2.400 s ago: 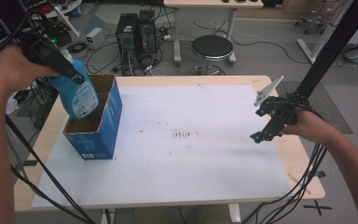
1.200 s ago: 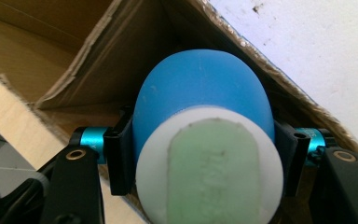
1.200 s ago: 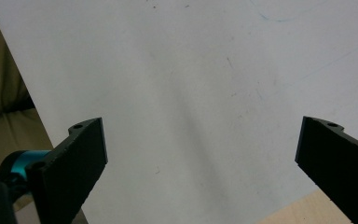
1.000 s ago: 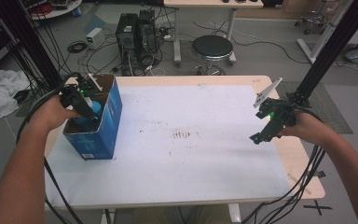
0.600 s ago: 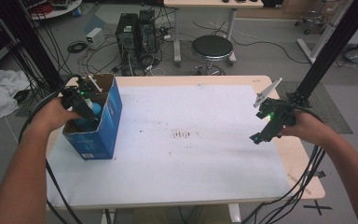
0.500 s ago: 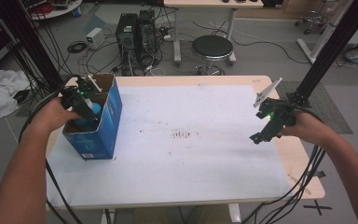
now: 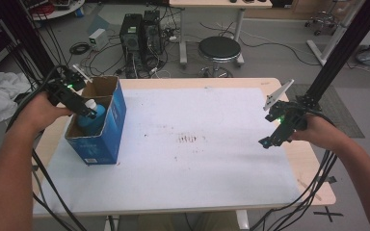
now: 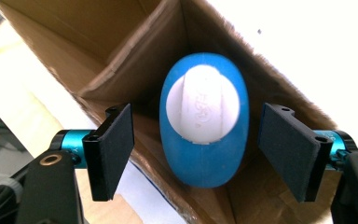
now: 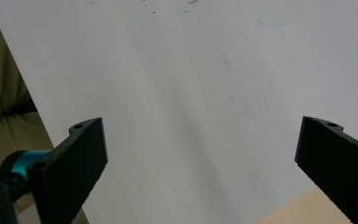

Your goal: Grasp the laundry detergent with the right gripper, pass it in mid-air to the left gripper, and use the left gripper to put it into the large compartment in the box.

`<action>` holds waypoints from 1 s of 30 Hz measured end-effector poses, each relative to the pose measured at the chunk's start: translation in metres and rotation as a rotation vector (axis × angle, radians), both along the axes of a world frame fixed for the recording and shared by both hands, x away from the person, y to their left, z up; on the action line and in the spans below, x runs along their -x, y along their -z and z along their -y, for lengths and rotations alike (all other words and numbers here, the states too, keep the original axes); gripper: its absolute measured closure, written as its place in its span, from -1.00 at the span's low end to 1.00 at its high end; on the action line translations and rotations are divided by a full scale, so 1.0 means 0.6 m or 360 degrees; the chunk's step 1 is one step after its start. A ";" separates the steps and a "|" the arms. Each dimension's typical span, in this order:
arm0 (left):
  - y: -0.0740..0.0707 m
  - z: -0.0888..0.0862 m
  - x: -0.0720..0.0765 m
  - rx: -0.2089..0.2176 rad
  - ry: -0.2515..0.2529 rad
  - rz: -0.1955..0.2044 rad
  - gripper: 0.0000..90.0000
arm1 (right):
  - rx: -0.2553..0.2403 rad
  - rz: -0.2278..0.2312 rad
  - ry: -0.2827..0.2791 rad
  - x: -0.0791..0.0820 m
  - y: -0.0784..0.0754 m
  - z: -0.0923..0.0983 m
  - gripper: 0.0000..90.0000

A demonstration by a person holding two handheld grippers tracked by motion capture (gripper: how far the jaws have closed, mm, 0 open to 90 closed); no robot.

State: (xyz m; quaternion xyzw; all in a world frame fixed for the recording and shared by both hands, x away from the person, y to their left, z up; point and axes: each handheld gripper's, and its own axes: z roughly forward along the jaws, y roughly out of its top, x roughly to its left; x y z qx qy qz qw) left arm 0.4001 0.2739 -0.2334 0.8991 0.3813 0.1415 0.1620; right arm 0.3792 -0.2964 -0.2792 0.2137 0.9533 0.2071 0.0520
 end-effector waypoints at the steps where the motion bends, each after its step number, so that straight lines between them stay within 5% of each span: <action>1: -0.006 0.000 0.002 0.0007 0.0000 0.0009 -0.44 | -0.0001 0.0002 -0.0002 0.000 -0.001 0.000 -0.97; 8: -0.048 0.005 0.019 0.0078 0.0026 0.0038 -0.45 | 0.0002 0.0011 0.0001 0.004 -0.006 0.000 -0.97; 12: -0.078 0.024 0.032 0.0150 0.0109 0.0073 -0.45 | -0.0002 0.0015 0.0009 0.006 -0.011 0.001 -0.97; 17: -0.105 0.064 0.042 0.0153 0.0234 0.0123 -0.45 | -0.0001 0.0016 0.0017 0.006 -0.013 -0.001 -0.97; 30: -0.104 0.193 0.047 0.0112 0.0629 0.0060 -0.45 | -0.0010 0.0028 0.0021 0.010 -0.018 -0.009 -0.97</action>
